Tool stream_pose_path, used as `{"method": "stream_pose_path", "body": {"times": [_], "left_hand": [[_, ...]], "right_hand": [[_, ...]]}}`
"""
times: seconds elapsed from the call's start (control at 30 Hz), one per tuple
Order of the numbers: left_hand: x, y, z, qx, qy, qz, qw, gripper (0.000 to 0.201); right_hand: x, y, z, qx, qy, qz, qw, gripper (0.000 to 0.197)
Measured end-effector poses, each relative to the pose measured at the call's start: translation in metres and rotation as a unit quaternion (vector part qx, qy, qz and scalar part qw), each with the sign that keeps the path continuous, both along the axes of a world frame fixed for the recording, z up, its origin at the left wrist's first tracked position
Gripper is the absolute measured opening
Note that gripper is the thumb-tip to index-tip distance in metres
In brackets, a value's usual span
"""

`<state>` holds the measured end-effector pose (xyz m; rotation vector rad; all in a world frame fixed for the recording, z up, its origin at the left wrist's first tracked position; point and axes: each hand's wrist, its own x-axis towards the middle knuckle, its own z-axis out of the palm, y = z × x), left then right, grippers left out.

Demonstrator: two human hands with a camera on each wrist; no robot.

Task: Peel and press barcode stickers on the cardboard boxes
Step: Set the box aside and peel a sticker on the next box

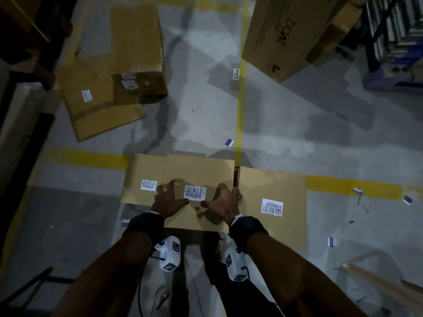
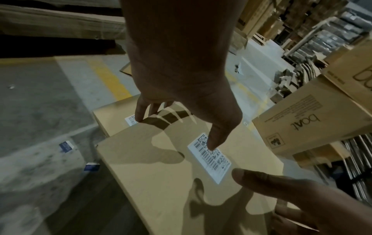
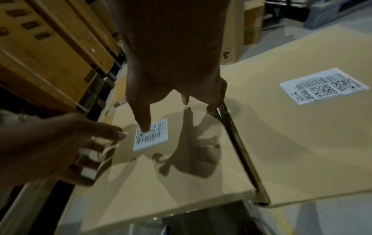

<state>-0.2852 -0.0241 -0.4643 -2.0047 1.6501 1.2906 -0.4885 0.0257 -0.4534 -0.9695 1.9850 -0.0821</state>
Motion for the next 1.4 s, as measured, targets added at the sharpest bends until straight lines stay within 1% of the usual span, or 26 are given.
{"method": "stream_pose_path", "body": {"times": [0.1, 0.17, 0.23, 0.27, 0.37, 0.43, 0.53, 0.6, 0.7, 0.8, 0.93, 1.03, 1.13, 1.2, 1.23, 1.27, 1.3, 1.33, 1.37, 1.4], "left_hand": [[0.010, 0.011, 0.012, -0.012, 0.003, 0.026, 1.000, 0.097], [0.016, 0.019, 0.027, -0.031, -0.002, 0.045, 0.999, 0.096], [0.022, 0.026, 0.046, -0.058, -0.005, 0.057, 0.997, 0.099], [0.024, 0.030, 0.055, -0.071, -0.002, 0.063, 0.996, 0.100], [0.035, 0.041, 0.076, -0.126, -0.007, 0.076, 0.989, 0.100], [0.042, 0.047, 0.092, -0.164, -0.015, 0.078, 0.983, 0.099], [0.049, 0.055, 0.128, -0.194, -0.032, 0.085, 0.977, 0.092], [0.057, 0.064, 0.151, -0.226, -0.041, 0.099, 0.968, 0.090], [0.073, 0.084, 0.185, -0.269, -0.047, 0.114, 0.955, 0.090], [0.090, 0.110, 0.222, -0.293, -0.049, 0.131, 0.946, 0.089], [0.122, 0.157, 0.261, -0.331, -0.033, 0.157, 0.930, 0.092], [0.147, 0.194, 0.293, -0.351, -0.044, 0.170, 0.920, 0.090], [0.183, 0.229, 0.323, -0.374, -0.057, 0.181, 0.908, 0.089], [0.210, 0.250, 0.343, -0.394, -0.043, 0.169, 0.902, 0.096], [0.217, 0.258, 0.352, -0.411, -0.031, 0.163, 0.896, 0.101], [0.223, 0.265, 0.358, -0.422, -0.036, 0.161, 0.891, 0.104], [0.220, 0.271, 0.359, -0.416, -0.037, 0.193, 0.888, 0.103], [0.214, 0.280, 0.360, -0.408, -0.022, 0.234, 0.882, 0.100], [0.213, 0.291, 0.352, -0.375, -0.002, 0.263, 0.889, 0.099], [0.213, 0.294, 0.344, -0.353, 0.008, 0.265, 0.897, 0.104]], "right_hand": [[0.000, 0.001, 0.008, 0.001, -0.009, 0.004, 1.000, 0.076], [0.001, 0.005, 0.017, -0.028, -0.026, 0.011, 0.999, 0.085], [0.002, 0.009, 0.027, -0.061, -0.032, 0.017, 0.997, 0.097], [0.003, 0.011, 0.035, -0.074, -0.033, 0.025, 0.996, 0.099], [0.011, 0.013, 0.064, -0.085, -0.027, 0.062, 0.994, 0.091], [0.021, 0.014, 0.082, -0.103, -0.011, 0.087, 0.991, 0.092], [0.038, 0.014, 0.107, -0.145, 0.003, 0.103, 0.984, 0.097], [0.049, 0.015, 0.126, -0.156, 0.009, 0.113, 0.981, 0.098], [0.062, 0.022, 0.159, -0.171, 0.011, 0.121, 0.978, 0.095], [0.079, 0.038, 0.188, -0.206, 0.014, 0.127, 0.970, 0.093], [0.110, 0.066, 0.230, -0.243, 0.010, 0.152, 0.958, 0.095], [0.135, 0.089, 0.264, -0.277, 0.008, 0.182, 0.943, 0.098], [0.162, 0.114, 0.297, -0.297, 0.019, 0.221, 0.929, 0.095], [0.185, 0.124, 0.323, -0.326, 0.022, 0.256, 0.910, 0.089], [0.201, 0.128, 0.337, -0.345, 0.018, 0.278, 0.896, 0.085], [0.216, 0.130, 0.346, -0.354, 0.016, 0.298, 0.886, 0.083], [0.233, 0.132, 0.352, -0.354, 0.000, 0.309, 0.883, 0.084], [0.247, 0.138, 0.357, -0.345, -0.038, 0.317, 0.883, 0.085], [0.264, 0.146, 0.349, -0.324, -0.088, 0.319, 0.886, 0.086], [0.284, 0.146, 0.344, -0.308, -0.106, 0.330, 0.886, 0.085]]}}
